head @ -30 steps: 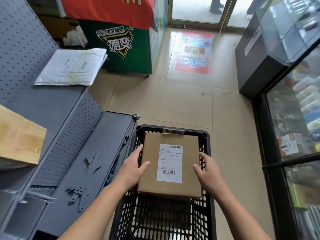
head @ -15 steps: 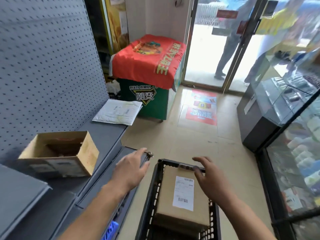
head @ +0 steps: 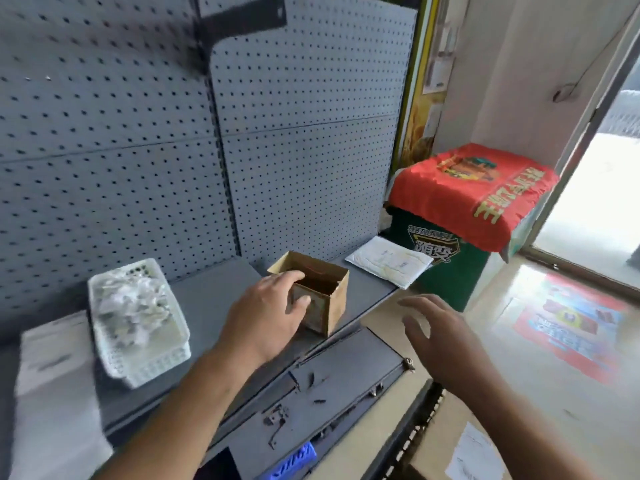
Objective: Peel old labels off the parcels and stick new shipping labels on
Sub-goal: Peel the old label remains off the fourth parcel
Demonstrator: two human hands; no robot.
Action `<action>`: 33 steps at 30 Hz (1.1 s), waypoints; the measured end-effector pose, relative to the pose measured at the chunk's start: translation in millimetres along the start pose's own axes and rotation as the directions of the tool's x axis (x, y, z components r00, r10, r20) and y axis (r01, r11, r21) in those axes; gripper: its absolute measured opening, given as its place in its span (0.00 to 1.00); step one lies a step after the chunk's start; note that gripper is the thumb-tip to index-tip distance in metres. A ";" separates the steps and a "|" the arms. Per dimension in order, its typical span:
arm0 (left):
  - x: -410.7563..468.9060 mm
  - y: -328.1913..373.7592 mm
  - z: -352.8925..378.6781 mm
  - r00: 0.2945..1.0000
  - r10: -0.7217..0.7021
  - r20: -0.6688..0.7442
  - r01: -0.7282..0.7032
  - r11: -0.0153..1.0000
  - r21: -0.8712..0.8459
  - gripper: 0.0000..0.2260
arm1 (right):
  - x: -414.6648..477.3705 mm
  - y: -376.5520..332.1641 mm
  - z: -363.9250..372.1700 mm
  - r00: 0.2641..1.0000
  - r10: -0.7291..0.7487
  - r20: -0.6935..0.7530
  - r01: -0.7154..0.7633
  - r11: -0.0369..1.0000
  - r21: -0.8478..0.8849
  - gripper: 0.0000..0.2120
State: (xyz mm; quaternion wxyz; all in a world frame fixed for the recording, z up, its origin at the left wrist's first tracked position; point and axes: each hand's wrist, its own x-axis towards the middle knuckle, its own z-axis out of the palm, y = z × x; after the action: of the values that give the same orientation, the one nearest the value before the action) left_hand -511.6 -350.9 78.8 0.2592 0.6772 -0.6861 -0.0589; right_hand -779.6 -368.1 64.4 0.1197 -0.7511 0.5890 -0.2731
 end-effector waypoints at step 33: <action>-349.5 -306.8 -322.9 0.558 -0.582 -0.592 0.706 0.708 -0.030 0.18 | -65.8 -519.5 231.1 0.612 -0.764 0.205 0.603 0.618 0.504 0.11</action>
State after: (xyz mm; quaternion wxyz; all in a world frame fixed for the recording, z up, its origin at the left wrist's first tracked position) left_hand -113.2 48.5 127.1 0.3353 0.8901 -0.2827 0.1244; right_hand -236.8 -194.3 117.2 0.2666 -0.9200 0.1446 -0.2481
